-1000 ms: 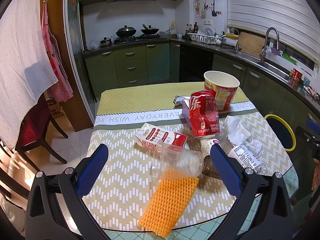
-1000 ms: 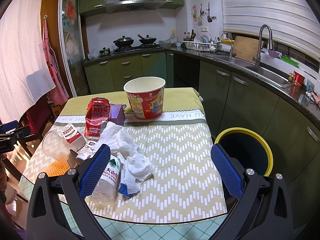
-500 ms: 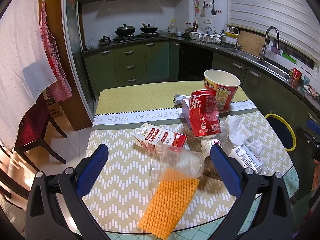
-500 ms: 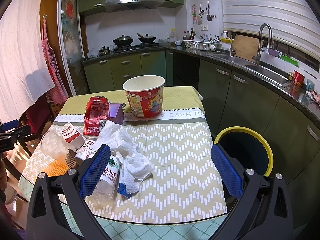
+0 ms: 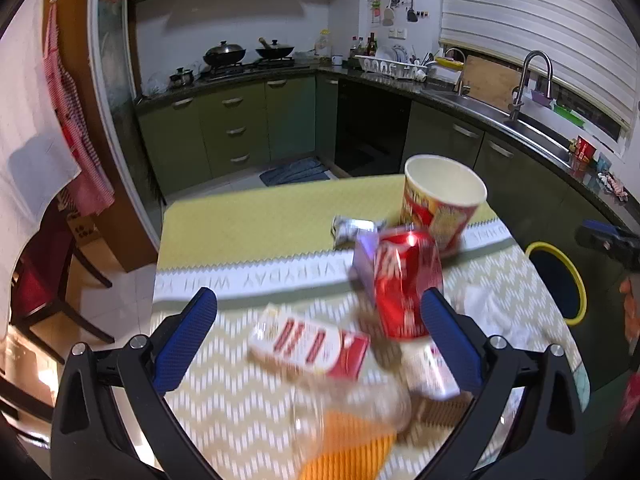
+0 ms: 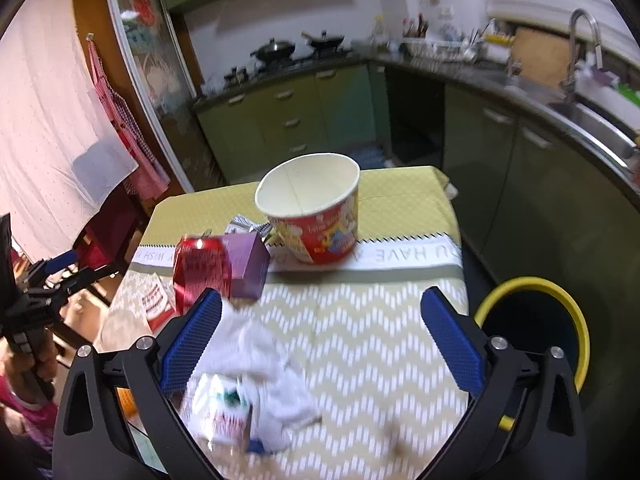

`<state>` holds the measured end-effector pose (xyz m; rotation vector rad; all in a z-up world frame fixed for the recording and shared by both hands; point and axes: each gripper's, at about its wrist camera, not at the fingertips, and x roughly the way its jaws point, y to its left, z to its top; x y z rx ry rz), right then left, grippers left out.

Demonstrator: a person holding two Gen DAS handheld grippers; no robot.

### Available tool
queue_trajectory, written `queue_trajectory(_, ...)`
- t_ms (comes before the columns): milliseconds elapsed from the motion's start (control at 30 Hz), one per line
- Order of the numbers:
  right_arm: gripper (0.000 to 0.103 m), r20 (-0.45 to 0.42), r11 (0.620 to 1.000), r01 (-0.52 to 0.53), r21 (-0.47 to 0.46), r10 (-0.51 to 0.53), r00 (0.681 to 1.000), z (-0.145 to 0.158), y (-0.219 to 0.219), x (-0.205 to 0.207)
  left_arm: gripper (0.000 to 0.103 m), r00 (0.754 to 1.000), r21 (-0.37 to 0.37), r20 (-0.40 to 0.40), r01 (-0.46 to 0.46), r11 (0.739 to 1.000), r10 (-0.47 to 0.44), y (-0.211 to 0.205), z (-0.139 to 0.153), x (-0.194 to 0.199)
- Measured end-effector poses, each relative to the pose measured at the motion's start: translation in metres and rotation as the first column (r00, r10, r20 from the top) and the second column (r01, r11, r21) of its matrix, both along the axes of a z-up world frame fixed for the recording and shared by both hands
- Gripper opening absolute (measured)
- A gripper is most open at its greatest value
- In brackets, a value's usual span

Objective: Collect trash
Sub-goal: 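Grasp the white-and-red paper noodle cup with the right gripper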

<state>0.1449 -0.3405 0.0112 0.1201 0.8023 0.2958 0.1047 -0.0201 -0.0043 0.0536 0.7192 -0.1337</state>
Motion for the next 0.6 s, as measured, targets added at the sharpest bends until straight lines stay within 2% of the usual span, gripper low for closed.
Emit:
queue_trajectory(100, 0.091, -0.064, 1.000, -0.005, -0.017, 0.004, 0.998, 0.007, 0.001, 0.047, 0.097, 1.000, 0.007, 0.004, 0.019, 1.000, -0.019, -0.005, 0.005, 0.022)
queue_trajectory(233, 0.072, -0.183, 0.999, -0.003, -0.034, -0.003, 0.983, 0.005, 0.006, 0.116, 0.097, 0.999, 0.008, 0.010, 0.052, 0.999, -0.052, -0.013, 0.007, 0.044)
queue_trajectory(267, 0.065, -0.224, 0.999, 0.002, -0.034, -0.010, 0.974, 0.000, 0.007, 0.135, 0.097, 0.998, 0.004, 0.010, 0.060, 0.998, -0.060, -0.015, 0.006, 0.047)
queue_trajectory(367, 0.054, -0.335, 0.999, 0.022, -0.047, -0.037, 0.942, -0.015, 0.010, 0.181, 0.097, 0.997, -0.012, 0.001, 0.081, 0.997, -0.081, -0.016, 0.004, 0.055)
queue_trajectory(467, 0.047, -0.398, 0.996, 0.034, -0.083, -0.065, 0.915, -0.030, 0.016, 0.209, 0.097, 0.996, -0.007, -0.004, 0.087, 0.996, -0.087, -0.017, 0.000, 0.060)
queue_trajectory(600, 0.045, -0.463, 0.987, 0.041, -0.153, -0.108, 0.880, -0.054, 0.026, 0.240, 0.097, 0.996, -0.013, -0.007, 0.091, 0.996, -0.092, -0.015, -0.003, 0.063)
